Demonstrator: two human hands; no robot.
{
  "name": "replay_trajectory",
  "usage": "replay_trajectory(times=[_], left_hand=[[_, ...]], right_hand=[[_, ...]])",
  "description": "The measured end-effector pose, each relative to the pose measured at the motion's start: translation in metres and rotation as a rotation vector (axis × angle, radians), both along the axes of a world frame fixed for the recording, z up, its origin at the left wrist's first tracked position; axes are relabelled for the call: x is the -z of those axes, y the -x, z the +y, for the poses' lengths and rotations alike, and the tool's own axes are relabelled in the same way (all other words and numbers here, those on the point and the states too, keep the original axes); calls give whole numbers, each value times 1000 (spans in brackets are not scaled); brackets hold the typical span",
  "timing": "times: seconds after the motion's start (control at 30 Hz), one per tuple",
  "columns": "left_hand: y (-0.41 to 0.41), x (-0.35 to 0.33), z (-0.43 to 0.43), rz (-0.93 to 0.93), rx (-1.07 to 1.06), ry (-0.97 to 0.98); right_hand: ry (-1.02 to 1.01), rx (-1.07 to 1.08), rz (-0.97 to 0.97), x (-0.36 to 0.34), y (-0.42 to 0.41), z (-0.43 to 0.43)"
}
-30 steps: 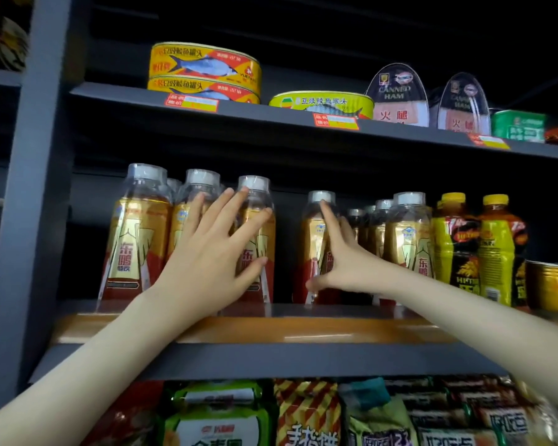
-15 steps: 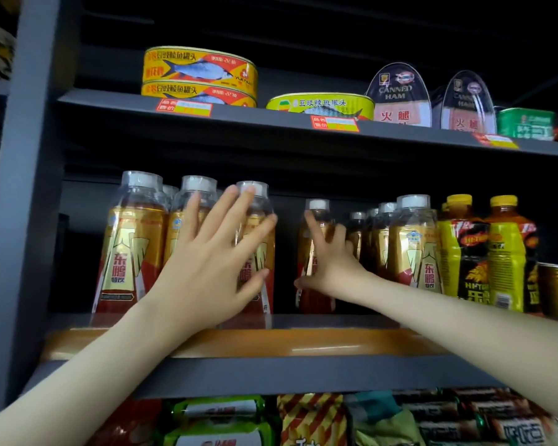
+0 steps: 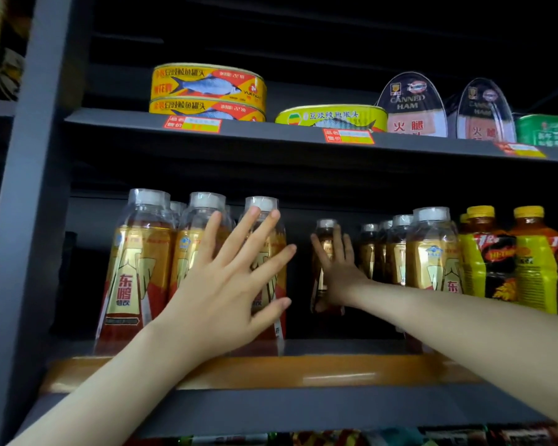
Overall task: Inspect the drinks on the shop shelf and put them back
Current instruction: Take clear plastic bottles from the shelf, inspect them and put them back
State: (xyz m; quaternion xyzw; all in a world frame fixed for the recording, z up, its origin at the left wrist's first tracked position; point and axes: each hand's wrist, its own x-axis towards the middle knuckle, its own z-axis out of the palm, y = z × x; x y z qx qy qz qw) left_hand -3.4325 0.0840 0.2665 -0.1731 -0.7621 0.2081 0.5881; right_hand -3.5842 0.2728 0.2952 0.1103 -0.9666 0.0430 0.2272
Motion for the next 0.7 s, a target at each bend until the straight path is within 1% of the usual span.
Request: replay_trajectory(times=[0.13, 0.37, 0.5, 0.57, 0.63, 0.7], left_hand=[[1, 0, 1, 2, -7, 5], [1, 2, 1, 22, 15, -16], [-1, 2, 0, 22, -5, -77], [-5, 1, 0, 30, -12, -129], [-11, 0, -1, 62, -10, -224], [-21, 1, -4, 119, 2, -352]], right_hand=[[6, 5, -6, -3, 13, 2], [-68, 17, 1, 1, 26, 6], [-68, 47, 8, -5, 15, 4], [-39, -1, 33, -16, -2, -2], [25, -85, 67, -30, -29, -8], [169, -223, 128, -38, -66, -11]])
